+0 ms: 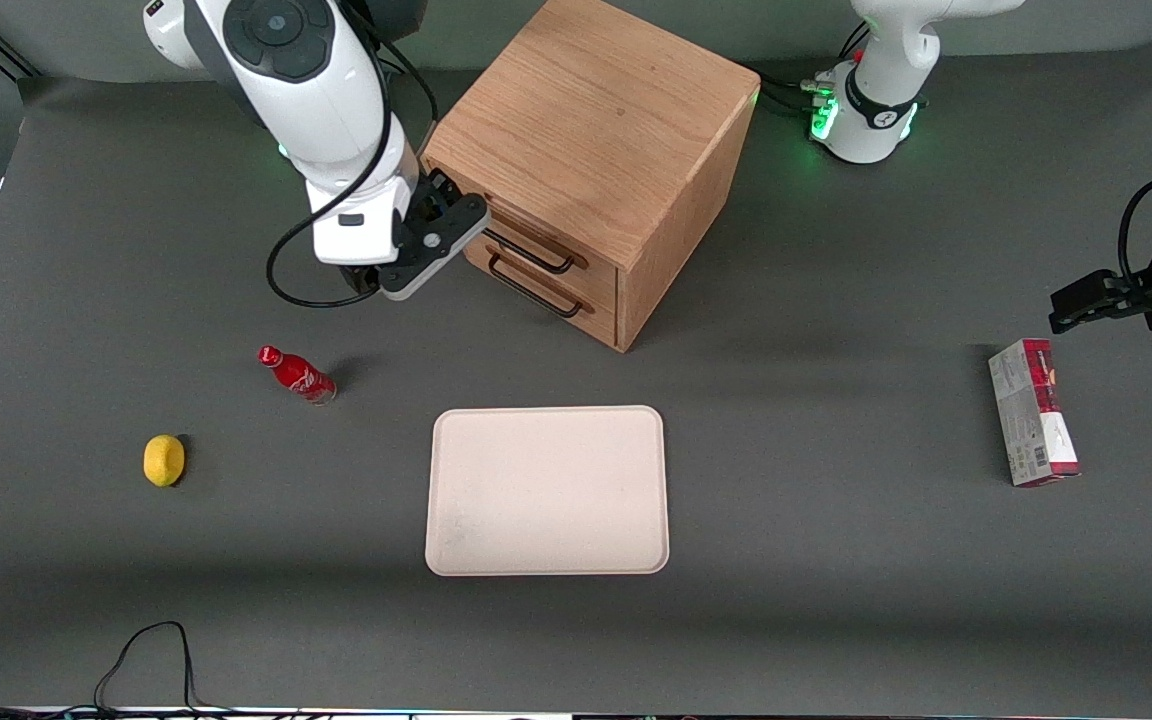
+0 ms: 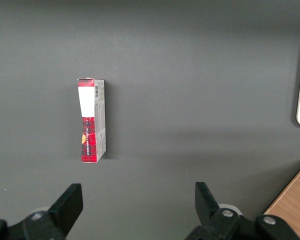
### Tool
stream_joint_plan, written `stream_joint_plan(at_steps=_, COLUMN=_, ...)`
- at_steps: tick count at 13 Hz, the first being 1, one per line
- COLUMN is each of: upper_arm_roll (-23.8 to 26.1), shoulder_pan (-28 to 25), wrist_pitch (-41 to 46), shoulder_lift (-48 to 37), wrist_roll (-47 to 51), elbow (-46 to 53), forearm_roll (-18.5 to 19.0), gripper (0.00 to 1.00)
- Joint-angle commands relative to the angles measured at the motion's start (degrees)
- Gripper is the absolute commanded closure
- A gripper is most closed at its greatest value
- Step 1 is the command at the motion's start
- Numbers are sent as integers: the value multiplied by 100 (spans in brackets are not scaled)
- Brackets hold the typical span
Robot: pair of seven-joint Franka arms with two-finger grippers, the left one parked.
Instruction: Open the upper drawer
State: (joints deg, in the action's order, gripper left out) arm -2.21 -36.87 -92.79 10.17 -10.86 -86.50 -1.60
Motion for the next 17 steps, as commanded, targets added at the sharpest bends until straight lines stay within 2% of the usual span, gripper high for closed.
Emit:
stream_joint_plan(at_steps=1, upper_arm_roll=-86, shoulder_pan=-4, wrist_pitch=-160, shoulder_lift=46, wrist_roll=-259, elbow=29, forearm_roll=-341, gripper=0)
stream_joint_plan(at_steps=3, upper_arm_roll=-86, shoulder_pan=-196, wrist_pitch=-204, shoulder_lift=90, wrist_roll=-250, elbow=-42, forearm_roll=-551, gripper=0)
stream_joint_plan(at_steps=5, upper_arm_roll=-86, shoulder_pan=-277, wrist_pitch=-257, shoulder_lift=142, wrist_roll=-215, elbow=-95, forearm_roll=-605, gripper=0)
stream_joint_plan(at_steps=7, upper_arm_roll=-86, shoulder_pan=-285, wrist_pitch=-266, shoulder_lift=134, wrist_roll=-320, elbow=-226, forearm_roll=-1007, gripper=0)
stream_joint_plan(at_steps=14, upper_arm_roll=-86, shoulder_pan=-294, wrist_pitch=-195, shoulder_lift=99, wrist_roll=-645, elbow=-271, forearm_roll=-1369, gripper=0)
stream_joint_plan(at_steps=17, upper_arm_roll=-86, shoulder_pan=-294, wrist_pitch=-388, shoulder_lift=90, wrist_roll=-732, elbow=-533, forearm_roll=-1361, gripper=0)
